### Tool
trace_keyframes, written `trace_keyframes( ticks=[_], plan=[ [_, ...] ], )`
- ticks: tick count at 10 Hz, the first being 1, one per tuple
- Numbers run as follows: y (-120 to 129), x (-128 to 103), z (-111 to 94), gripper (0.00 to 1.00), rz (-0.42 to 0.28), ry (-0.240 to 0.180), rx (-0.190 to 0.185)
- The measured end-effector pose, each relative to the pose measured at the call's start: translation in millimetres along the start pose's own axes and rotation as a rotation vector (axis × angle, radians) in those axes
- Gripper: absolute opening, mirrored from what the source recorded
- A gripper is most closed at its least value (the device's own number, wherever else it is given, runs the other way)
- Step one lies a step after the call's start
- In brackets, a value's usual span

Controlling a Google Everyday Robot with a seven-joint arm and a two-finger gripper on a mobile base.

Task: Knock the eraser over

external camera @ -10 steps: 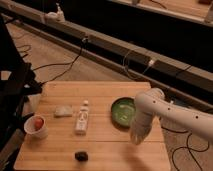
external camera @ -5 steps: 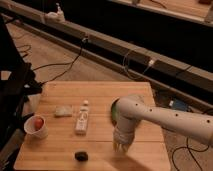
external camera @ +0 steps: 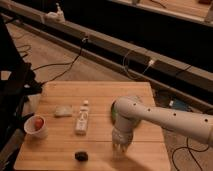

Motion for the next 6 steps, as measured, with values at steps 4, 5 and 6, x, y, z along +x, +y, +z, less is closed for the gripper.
trace_keyframes(
  ticks=[4, 5, 6],
  plan=[
    [-26.7, -31.4, 8.7, 0.0, -0.139, -0.008, -0.04],
    [-32.6, -38.2, 10.4, 0.0, -0.166, -0.009, -0.049],
    [-39.5, -44.0, 13.0, 0.0, -0.189, -0.016, -0.054]
  ],
)
